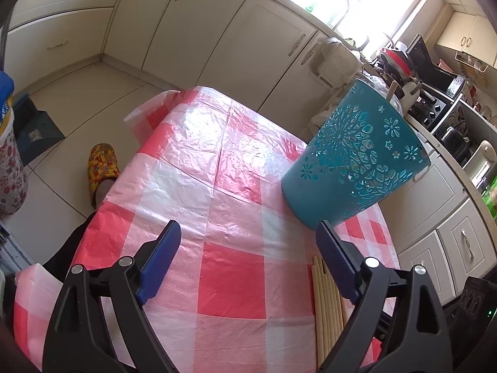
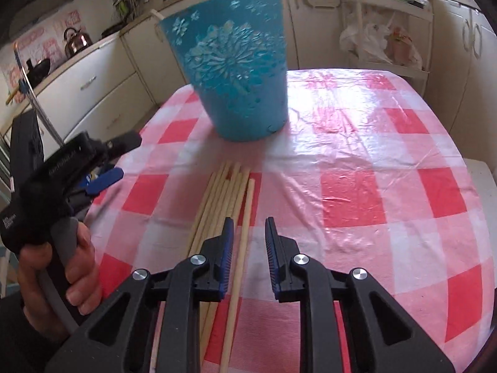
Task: Organize utensils
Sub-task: 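Close the right gripper on another stick while the left gripper grasps one too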
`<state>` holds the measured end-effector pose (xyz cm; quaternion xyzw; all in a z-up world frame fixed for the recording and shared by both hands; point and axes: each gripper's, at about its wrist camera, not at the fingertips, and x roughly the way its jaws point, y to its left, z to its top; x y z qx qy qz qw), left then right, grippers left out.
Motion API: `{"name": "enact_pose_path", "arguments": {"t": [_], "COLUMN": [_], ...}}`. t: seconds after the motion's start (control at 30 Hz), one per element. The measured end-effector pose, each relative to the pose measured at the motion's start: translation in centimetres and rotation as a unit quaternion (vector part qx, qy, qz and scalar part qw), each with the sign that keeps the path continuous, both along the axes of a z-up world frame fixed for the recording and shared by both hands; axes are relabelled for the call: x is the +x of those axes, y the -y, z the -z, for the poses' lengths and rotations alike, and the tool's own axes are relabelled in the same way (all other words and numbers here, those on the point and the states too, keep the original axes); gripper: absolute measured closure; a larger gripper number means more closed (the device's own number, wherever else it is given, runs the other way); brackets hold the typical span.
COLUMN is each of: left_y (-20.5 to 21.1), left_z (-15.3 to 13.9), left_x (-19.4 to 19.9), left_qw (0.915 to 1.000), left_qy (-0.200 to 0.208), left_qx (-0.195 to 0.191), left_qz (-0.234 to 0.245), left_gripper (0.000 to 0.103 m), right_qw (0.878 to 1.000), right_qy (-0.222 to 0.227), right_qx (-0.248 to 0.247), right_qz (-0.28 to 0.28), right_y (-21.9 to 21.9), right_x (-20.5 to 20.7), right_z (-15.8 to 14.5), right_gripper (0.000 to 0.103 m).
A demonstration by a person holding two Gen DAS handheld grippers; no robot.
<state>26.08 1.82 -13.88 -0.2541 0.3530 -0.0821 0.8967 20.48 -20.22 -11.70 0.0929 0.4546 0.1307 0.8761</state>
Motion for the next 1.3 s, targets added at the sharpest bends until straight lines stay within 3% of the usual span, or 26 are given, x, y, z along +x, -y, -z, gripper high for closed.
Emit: {"name": "enact_pose_path", "arguments": {"t": [0.13,0.27,0.33,0.47,0.67,0.9,1.07,1.17,1.23,1.3], "left_y": [0.3,2.6,4.6,7.8,9.9,11.6,11.9,12.4,12.8,13.2], "left_z": [-0.2,-0.5,-0.8,-1.0,-0.2,0.0,-0.1,-0.2,-0.4,-0.5], "left_x": [0.0,0.3,-0.3,-1.5,-1.4,-1.3,-0.9,-0.7,-0.7,-0.7], "left_qw": [1.0,0.9954,0.989,0.9757,0.9647,0.9462,0.9413,0.9388,0.9377,0.937], "left_qy": [0.0,-0.043,-0.056,-0.054,-0.071,-0.082,-0.081,-0.074,-0.069,-0.065], "left_qx": [0.008,0.076,0.113,0.174,0.218,0.282,0.298,0.303,0.299,0.291], "left_qz": [0.001,0.04,0.077,0.121,0.13,0.136,0.136,0.146,0.164,0.182], "left_gripper": [0.018,0.018,0.018,0.018,0.018,0.018,0.018,0.026,0.037,0.056], "right_qw": [0.999,0.997,0.998,0.999,0.999,0.999,0.999,0.999,0.999,0.999], "right_qy": [-0.013,-0.006,-0.008,-0.016,-0.027,-0.027,-0.028,-0.026,-0.026,-0.026], "right_qx": [-0.039,-0.074,-0.066,-0.029,0.02,0.02,0.02,0.015,0.014,0.015], "right_qz": [-0.009,-0.009,0.002,0.025,0.035,0.034,0.033,0.032,0.031,0.031], "right_y": [-1.0,-1.4,-0.7,1.3,2.8,3.0,2.9,2.8,2.7,2.8], "right_x": [0.0,-0.5,-0.4,-0.1,-0.1,0.2,0.2,0.3,0.3,0.4], "right_z": [1.1,1.4,1.7,1.8,1.9,1.8,1.8,1.7,1.7,1.8], "right_gripper": [0.082,0.088,0.094,0.094,0.094,0.094,0.094,0.094,0.094,0.094]}}
